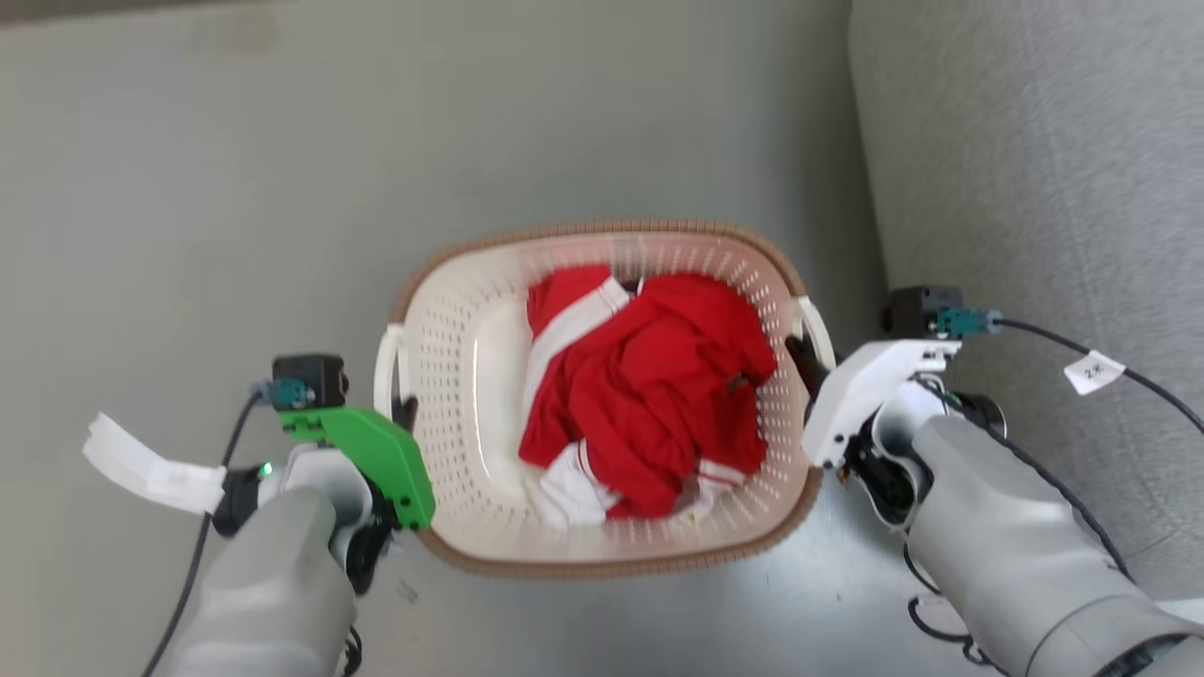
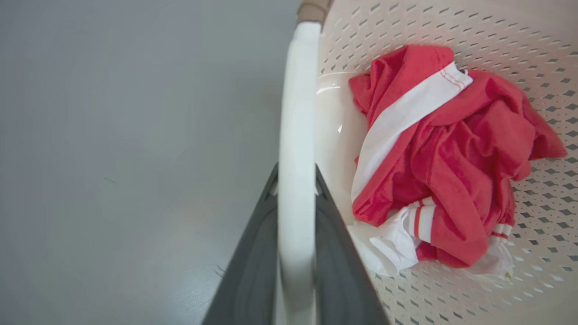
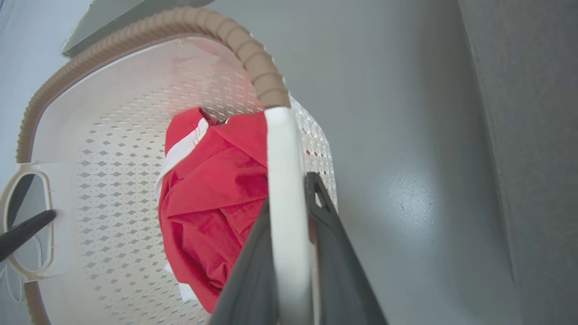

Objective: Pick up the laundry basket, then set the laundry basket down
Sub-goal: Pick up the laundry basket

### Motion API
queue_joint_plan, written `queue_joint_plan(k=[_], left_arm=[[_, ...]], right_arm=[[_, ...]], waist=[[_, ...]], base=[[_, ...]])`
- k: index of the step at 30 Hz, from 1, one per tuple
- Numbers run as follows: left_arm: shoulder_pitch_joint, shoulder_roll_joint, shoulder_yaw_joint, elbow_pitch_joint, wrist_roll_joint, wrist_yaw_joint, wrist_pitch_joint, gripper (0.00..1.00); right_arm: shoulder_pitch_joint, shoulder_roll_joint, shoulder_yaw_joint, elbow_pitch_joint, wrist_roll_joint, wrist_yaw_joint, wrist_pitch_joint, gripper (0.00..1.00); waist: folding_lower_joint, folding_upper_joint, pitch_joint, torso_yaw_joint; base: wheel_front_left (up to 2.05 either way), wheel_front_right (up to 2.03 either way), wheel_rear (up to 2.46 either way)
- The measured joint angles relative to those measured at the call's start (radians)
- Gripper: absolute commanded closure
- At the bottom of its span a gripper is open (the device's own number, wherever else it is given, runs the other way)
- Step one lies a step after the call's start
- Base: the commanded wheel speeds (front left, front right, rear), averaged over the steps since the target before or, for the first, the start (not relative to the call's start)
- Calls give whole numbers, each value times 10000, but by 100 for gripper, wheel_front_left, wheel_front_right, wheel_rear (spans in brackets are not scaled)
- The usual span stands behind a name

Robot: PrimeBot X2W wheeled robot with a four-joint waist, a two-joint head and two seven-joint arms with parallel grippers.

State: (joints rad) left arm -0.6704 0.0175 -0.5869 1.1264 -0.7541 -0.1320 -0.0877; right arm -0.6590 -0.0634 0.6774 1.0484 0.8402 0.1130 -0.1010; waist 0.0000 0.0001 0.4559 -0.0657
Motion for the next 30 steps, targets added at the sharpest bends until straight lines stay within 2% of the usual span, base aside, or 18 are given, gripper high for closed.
queue_joint_plan(k=[19,30], left_arm=[[1659,13,-598,27,-988,0,901,100],[1660,15,-627,138,-1151,0,1116,100]], right_arm=[[1280,-17,1164,412,527,-4,1371,100],[1278,-27,1417,416,690,-6,1475,100]], waist=[[0,0,-2650,-121],[0,0,-3289,-181]], base=[[0,0,0],[0,0,0]])
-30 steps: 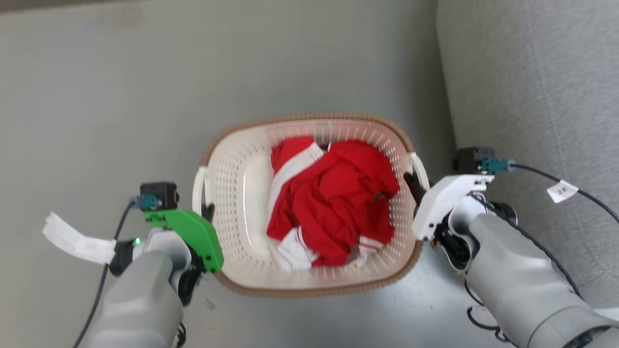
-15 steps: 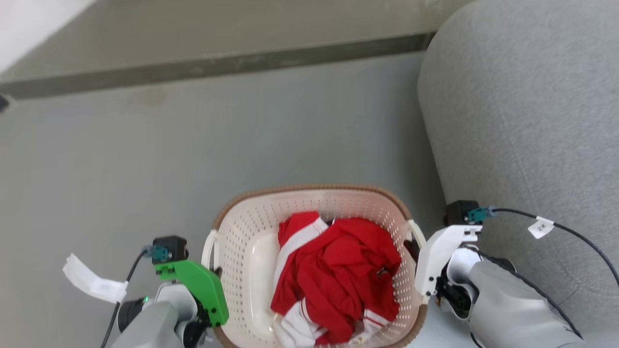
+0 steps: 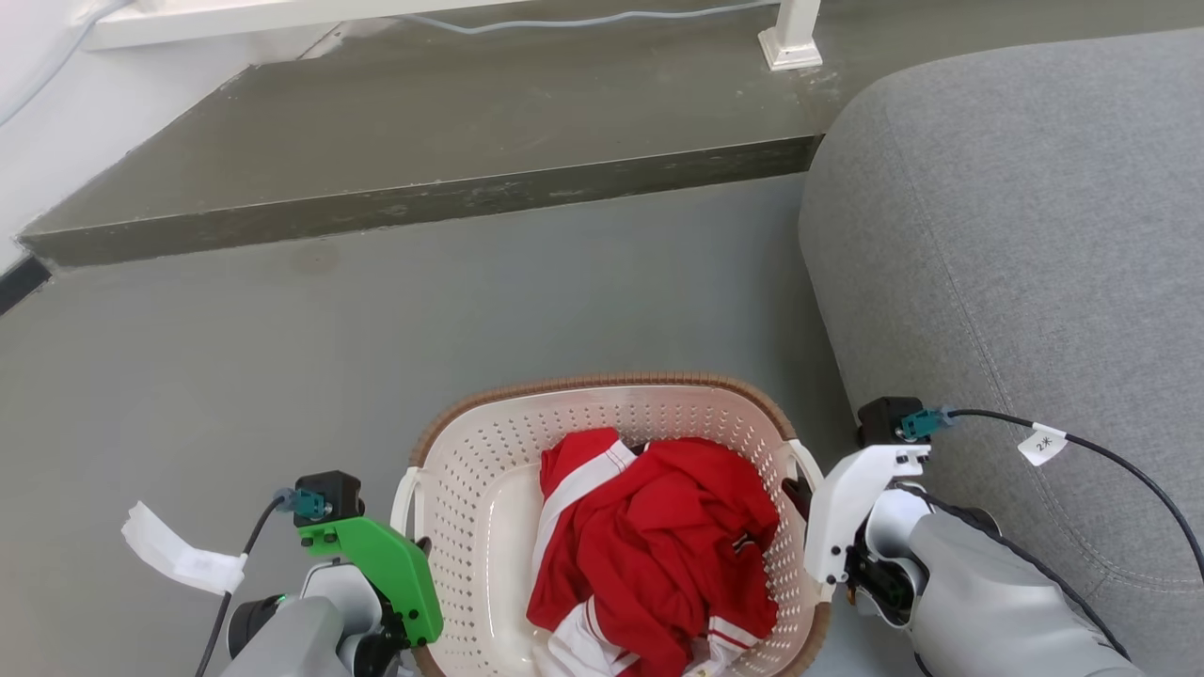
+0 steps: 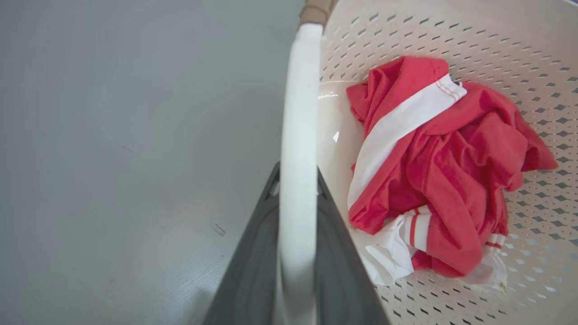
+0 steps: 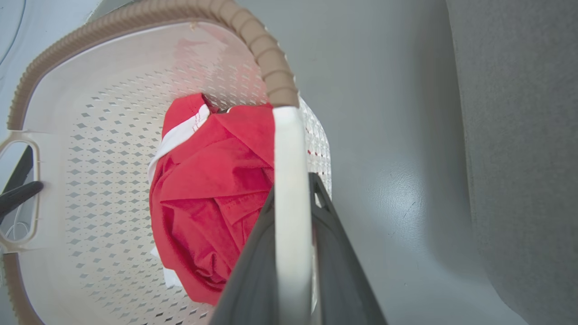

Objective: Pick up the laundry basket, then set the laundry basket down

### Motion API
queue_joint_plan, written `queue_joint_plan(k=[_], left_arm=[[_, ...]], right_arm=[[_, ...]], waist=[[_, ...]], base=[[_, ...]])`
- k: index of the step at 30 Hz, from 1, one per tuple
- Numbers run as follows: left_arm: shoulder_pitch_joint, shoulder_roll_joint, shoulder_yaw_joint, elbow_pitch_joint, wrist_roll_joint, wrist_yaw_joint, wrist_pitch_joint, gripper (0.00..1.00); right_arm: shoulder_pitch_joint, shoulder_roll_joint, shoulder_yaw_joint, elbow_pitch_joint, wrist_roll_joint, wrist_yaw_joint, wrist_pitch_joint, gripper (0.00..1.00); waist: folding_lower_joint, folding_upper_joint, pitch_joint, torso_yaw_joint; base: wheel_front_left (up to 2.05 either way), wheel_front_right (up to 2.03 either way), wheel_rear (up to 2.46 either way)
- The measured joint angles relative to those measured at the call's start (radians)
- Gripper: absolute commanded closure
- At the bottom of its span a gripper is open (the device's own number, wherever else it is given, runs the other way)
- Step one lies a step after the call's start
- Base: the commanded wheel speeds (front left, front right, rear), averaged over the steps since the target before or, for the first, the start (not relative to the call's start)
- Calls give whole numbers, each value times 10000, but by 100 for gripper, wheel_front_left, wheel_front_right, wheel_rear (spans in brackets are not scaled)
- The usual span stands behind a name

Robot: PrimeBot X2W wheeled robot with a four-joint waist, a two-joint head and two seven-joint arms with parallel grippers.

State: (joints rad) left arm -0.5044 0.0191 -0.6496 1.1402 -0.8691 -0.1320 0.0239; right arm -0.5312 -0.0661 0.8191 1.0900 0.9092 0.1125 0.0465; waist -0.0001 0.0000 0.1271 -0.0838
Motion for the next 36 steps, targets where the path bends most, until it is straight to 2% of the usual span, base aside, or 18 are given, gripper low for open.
queue_joint_plan(k=[36], left_arm=[[-15,4,-336,104,-500,0,4,100]], right_arm=[[-194,-4,552,211,345,0,-33,100]], waist=[[0,0,296,7]], base=[[0,0,0]])
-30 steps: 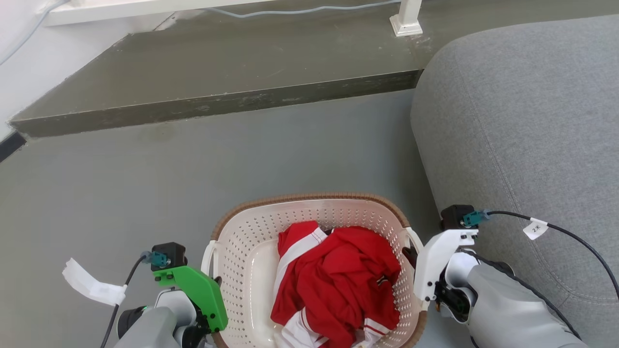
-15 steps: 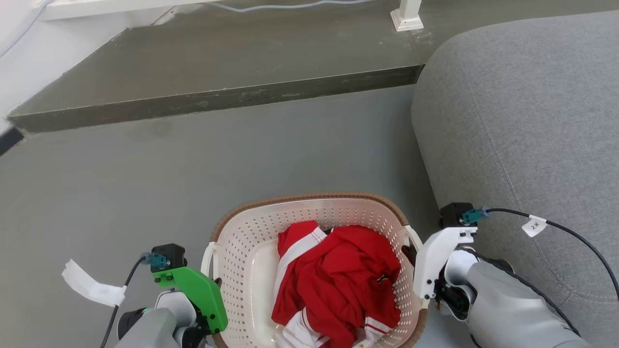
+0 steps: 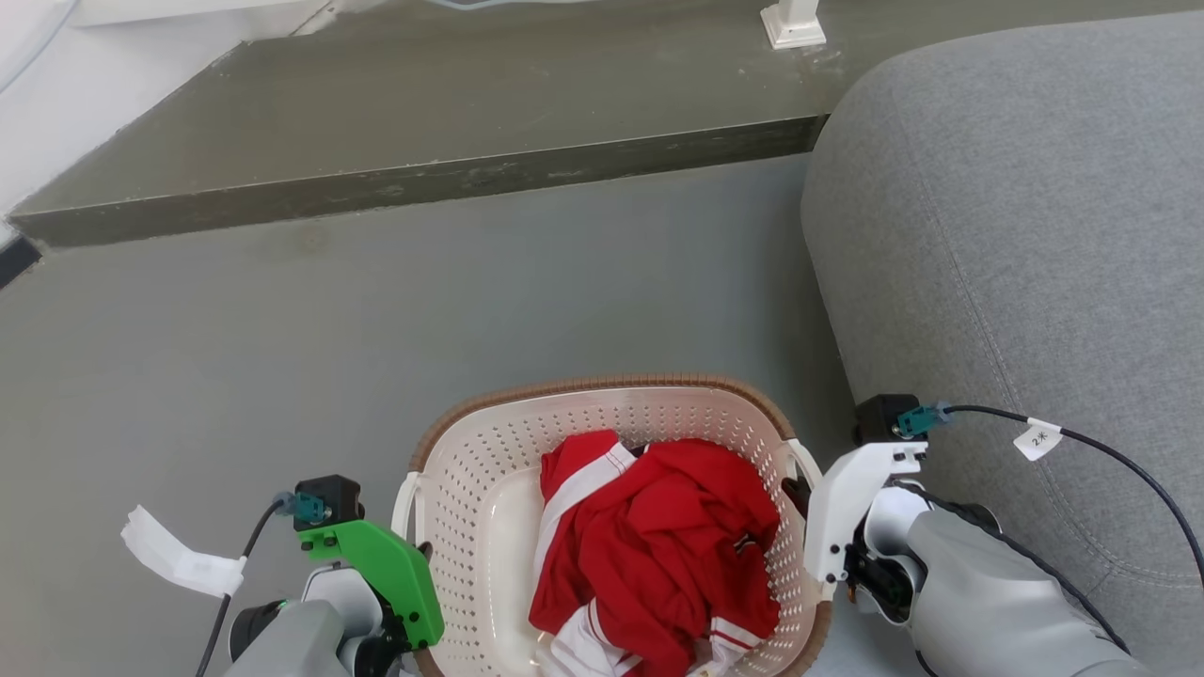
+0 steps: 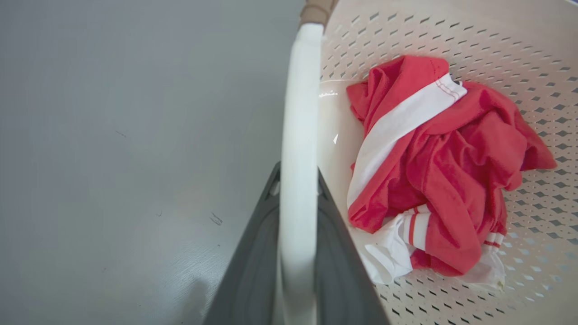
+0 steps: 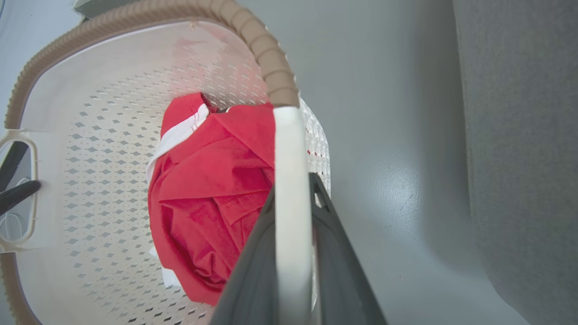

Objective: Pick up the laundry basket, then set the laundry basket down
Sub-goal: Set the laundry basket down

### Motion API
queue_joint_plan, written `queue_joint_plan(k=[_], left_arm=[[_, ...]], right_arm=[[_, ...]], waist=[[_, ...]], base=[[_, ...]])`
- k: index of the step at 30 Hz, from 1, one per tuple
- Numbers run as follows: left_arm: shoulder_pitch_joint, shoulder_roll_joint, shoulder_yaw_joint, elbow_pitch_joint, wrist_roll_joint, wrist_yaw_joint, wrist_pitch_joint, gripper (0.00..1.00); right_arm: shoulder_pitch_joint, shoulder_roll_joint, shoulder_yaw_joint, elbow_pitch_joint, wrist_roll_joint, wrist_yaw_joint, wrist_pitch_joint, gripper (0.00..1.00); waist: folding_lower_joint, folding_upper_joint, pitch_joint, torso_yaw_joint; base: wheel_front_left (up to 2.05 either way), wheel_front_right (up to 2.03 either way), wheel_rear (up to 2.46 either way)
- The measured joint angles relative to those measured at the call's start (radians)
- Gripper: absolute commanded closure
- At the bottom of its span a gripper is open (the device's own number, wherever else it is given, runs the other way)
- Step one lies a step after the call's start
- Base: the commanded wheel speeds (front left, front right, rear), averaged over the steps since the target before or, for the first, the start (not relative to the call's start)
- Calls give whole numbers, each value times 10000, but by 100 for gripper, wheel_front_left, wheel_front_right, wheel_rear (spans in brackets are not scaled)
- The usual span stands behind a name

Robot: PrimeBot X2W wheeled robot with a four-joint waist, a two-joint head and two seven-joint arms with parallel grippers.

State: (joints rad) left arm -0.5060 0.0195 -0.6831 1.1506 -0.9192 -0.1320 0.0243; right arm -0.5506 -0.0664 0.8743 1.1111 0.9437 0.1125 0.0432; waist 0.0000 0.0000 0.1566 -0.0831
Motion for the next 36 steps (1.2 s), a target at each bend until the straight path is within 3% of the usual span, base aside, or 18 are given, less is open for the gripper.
queue_joint_plan(k=[16,36], left_arm=[[-850,10,84,-31,-15,0,-763,100],[-2295,8,326,-238,44,2,-2042,100]], right_arm=[[-1038,-50,109,63,0,0,-318,100],[-2298,-263,-88,-63,-31,6,-1860,100]], waist=[[0,0,1111,30],[1,0,3837,81]], base=[[0,0,0],[0,0,0]])
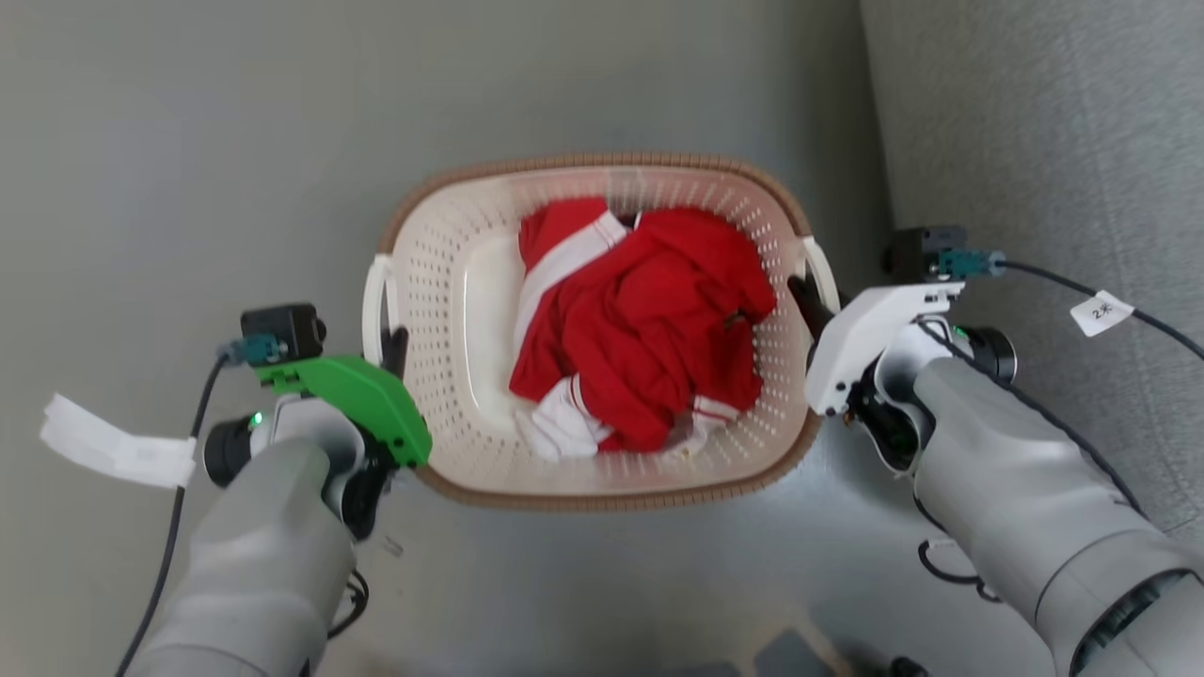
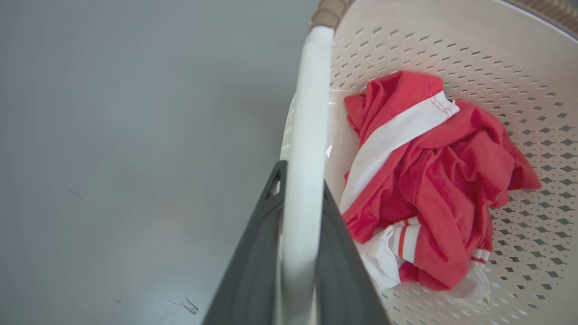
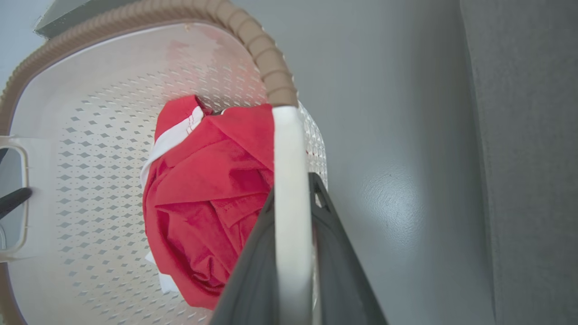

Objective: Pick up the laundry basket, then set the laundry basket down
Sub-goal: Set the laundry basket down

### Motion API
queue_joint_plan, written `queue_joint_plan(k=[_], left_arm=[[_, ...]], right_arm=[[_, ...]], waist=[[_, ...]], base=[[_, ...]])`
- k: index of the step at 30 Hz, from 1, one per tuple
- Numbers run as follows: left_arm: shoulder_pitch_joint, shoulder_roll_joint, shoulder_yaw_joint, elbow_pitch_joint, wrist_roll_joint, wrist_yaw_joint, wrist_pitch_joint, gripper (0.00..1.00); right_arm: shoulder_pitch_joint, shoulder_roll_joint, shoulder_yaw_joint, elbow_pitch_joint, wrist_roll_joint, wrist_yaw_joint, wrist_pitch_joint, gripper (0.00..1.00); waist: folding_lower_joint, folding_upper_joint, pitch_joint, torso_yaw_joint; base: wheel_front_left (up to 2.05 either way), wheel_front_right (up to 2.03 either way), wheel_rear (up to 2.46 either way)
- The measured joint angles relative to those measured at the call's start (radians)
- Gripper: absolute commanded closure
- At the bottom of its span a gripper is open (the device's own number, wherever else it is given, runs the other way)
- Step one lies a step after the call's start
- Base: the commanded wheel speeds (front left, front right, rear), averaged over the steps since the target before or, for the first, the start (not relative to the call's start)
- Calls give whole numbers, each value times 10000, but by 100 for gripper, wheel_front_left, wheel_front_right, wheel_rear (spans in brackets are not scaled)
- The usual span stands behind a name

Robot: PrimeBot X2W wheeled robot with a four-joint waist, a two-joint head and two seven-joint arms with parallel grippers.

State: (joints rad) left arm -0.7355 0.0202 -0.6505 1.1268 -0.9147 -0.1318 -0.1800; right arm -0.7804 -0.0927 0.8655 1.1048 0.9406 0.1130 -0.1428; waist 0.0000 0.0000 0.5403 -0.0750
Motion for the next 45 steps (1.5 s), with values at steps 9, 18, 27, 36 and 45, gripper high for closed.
queue_joint_plan(k=[9,18,27,36,45], left_arm=[[-730,63,31,0,132,0,-286,100],[-1083,63,29,-2,207,0,-428,100],[-1305,63,8,0,244,0,-589,100],[-1320,69,-81,12,395,0,-602,100],[-1321,67,-144,27,395,0,-635,100]], right_arm=[[-570,-10,-90,-58,-10,0,-550,100],[-791,-12,-199,-63,-2,0,-782,100],[-994,6,-291,-84,121,0,-859,100],[-1021,21,-261,-58,244,0,-943,100],[-1021,52,-267,44,382,13,-959,63]], waist=[[1,0,1216,-28],[0,0,2196,-61],[1,0,2892,4],[1,0,3212,37],[1,0,3300,34]], base=[[0,0,0],[0,0,0],[0,0,0],[0,0,0],[0,0,0]])
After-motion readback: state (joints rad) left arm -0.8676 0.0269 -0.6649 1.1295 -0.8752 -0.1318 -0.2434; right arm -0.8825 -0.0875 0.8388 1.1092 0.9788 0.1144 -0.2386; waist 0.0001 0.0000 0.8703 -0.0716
